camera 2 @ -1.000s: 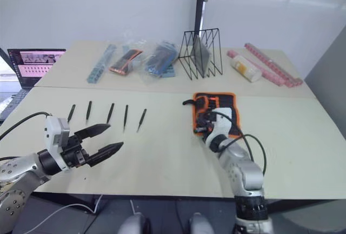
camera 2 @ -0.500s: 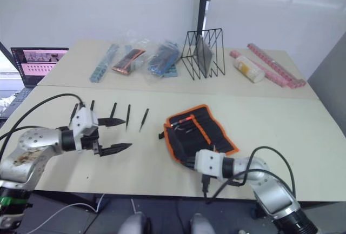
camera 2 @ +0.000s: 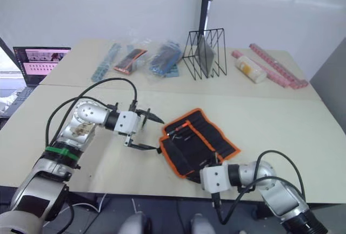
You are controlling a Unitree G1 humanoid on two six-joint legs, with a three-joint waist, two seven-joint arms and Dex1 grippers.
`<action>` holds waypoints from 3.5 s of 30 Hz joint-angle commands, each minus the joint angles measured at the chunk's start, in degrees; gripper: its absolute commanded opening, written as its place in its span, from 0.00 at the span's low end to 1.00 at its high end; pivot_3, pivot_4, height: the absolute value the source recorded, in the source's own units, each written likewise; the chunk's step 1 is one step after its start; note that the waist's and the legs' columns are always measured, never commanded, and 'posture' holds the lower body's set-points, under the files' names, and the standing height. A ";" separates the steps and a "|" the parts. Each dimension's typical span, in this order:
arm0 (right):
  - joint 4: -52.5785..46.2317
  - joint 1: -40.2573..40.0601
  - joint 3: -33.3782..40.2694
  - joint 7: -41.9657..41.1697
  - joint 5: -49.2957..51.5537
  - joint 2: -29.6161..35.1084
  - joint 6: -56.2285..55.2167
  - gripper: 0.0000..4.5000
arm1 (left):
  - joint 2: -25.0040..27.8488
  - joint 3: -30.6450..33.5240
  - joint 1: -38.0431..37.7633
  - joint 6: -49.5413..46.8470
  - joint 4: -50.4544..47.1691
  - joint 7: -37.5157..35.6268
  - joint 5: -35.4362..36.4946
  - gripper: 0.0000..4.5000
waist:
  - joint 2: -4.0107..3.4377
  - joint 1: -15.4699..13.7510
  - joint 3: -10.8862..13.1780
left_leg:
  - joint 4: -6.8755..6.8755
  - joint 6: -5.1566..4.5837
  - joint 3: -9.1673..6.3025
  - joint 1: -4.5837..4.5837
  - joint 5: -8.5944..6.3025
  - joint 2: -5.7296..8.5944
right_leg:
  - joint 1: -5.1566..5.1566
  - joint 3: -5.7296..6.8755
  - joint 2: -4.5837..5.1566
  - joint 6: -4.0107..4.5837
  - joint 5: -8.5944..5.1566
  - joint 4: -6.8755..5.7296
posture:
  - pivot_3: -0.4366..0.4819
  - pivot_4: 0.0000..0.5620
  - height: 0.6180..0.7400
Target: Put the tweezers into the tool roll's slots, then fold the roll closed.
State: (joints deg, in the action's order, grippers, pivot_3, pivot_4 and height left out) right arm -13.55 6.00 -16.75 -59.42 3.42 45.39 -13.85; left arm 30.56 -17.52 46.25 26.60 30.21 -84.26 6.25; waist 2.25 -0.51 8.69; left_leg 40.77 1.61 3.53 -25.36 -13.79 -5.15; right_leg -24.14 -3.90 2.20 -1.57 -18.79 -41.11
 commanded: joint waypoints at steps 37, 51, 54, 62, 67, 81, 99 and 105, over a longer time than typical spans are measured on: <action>-11.77 2.67 14.30 16.24 31.51 -11.72 43.41 0.49 | -0.36 -1.96 -4.56 20.54 6.92 9.27 -8.37 0.00 | 0.01 -0.06 -0.01 | 0.03 -0.01 -0.21 0.06 0.01 0.07 | 0.19 0.02 0.00 -0.04 0.03 -0.04 | 0.48 0.27 0.54; -4.69 -0.85 5.56 20.56 15.62 -17.94 35.91 0.00 | 1.65 -3.18 -3.99 19.48 8.53 10.49 -10.43 0.00 | -0.01 -0.14 -0.01 | 0.03 -0.08 -0.27 -0.14 -0.01 0.16 | 0.05 0.01 0.01 -0.09 0.06 -0.09 | 0.48 0.27 0.54; -3.31 -1.47 4.39 20.73 13.42 -18.07 35.77 0.00 | 1.82 -3.14 -4.55 17.82 7.56 9.71 -9.47 0.00 | -0.01 -0.13 -0.02 | 0.04 -0.08 -0.27 -0.13 -0.01 0.16 | 0.06 0.01 0.01 -0.10 0.06 -0.09 | 0.48 0.27 0.54; -0.90 -1.32 2.34 21.59 9.20 -19.97 35.15 0.00 | 4.99 -2.14 -7.81 6.09 -1.23 5.21 -4.50 0.50 | -0.01 0.68 -0.04 | 0.01 -0.08 -0.30 -0.08 -0.01 0.15 | 0.08 0.02 -0.01 -0.09 0.06 -0.12 | 0.48 0.27 0.54; -0.01 -0.55 1.97 21.16 7.49 -19.82 34.71 0.00 | 8.12 2.25 -9.35 -23.69 -14.06 1.15 8.90 0.86 | -0.02 1.22 -0.04 | -0.01 -0.08 -0.35 -0.03 -0.01 0.14 | 0.10 0.02 -0.03 -0.09 0.06 -0.22 | 0.48 0.27 0.54; 1.02 -0.07 0.19 20.55 4.20 -19.96 32.01 0.00 | -6.55 7.83 -6.44 -54.31 -20.97 22.39 17.03 0.23 | 0.02 1.42 -0.07 | 0.08 -0.08 -0.52 0.09 -0.01 0.23 | 0.19 -0.01 -0.03 -0.11 0.05 -0.45 | 0.48 0.27 0.54; -4.76 3.03 3.29 18.80 7.48 -19.66 34.81 0.00 | -6.07 -2.78 -16.37 -33.93 -7.99 24.79 -2.49 0.00 | -0.05 0.81 -0.24 | -0.05 -0.08 -0.53 0.72 -0.01 0.28 | 1.03 -0.02 -0.02 -0.13 0.02 0.00 | 0.48 0.27 0.54; -4.38 8.41 4.66 18.84 11.64 -23.43 37.90 0.00 | -5.42 -2.20 -16.96 -31.44 -6.81 24.50 -3.10 0.00 | -0.08 0.91 -0.26 | -0.05 -0.08 -0.55 0.75 -0.01 0.26 | 1.06 -0.02 -0.04 -0.14 0.02 -0.01 | 0.48 0.27 0.54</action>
State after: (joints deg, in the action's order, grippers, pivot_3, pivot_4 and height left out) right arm -17.39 13.99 -12.33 -40.79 14.33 22.45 23.95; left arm 23.59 -18.46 31.24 -3.64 19.54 -59.69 6.57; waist 2.17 0.40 8.43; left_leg 40.72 1.53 2.98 -24.61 -13.80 -4.88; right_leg -23.08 -3.92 2.16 -1.70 -18.77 -41.12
